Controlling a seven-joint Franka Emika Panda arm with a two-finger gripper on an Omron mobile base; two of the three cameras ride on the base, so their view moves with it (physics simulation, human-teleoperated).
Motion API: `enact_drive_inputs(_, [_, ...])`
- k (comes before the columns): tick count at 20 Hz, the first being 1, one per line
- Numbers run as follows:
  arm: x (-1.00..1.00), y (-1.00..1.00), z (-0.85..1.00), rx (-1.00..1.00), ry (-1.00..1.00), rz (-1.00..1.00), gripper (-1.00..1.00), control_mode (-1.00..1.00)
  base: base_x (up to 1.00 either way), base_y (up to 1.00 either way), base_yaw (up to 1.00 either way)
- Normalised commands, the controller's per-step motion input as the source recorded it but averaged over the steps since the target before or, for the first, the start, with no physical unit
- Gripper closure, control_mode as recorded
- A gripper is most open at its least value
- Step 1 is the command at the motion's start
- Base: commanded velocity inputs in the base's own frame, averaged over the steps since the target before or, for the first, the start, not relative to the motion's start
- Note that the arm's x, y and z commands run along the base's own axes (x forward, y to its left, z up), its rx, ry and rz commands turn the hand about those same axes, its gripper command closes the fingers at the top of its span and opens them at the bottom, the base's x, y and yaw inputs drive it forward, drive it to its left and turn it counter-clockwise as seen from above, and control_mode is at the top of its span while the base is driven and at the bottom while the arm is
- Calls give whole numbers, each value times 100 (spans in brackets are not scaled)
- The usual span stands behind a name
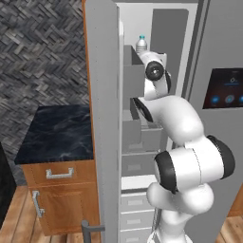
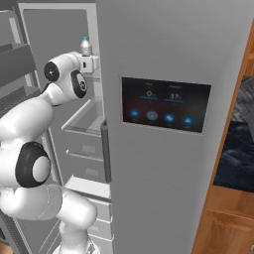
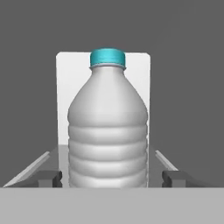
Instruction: Take the bottled waters from the counter and place them in the freezer to freeze. Close the freezer door after placing the bottles.
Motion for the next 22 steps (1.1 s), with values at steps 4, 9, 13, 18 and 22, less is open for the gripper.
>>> enact_drive_inputs(4, [-28,0,1,0,0,-3,-100,-100,0,0,0])
enact_drive_inputs(9, [-40,0,21,3,5,0,-100,-100,0,0,0])
enact_drive_inputs(13, [-80,-1,21,9,6,0,-100,-100,0,0,0])
enact_drive_inputs(18, [-98,0,31,11,2,0,-100,-100,0,0,0])
enact_drive_inputs(22, [-100,0,43,10,1,0,-100,-100,0,0,0])
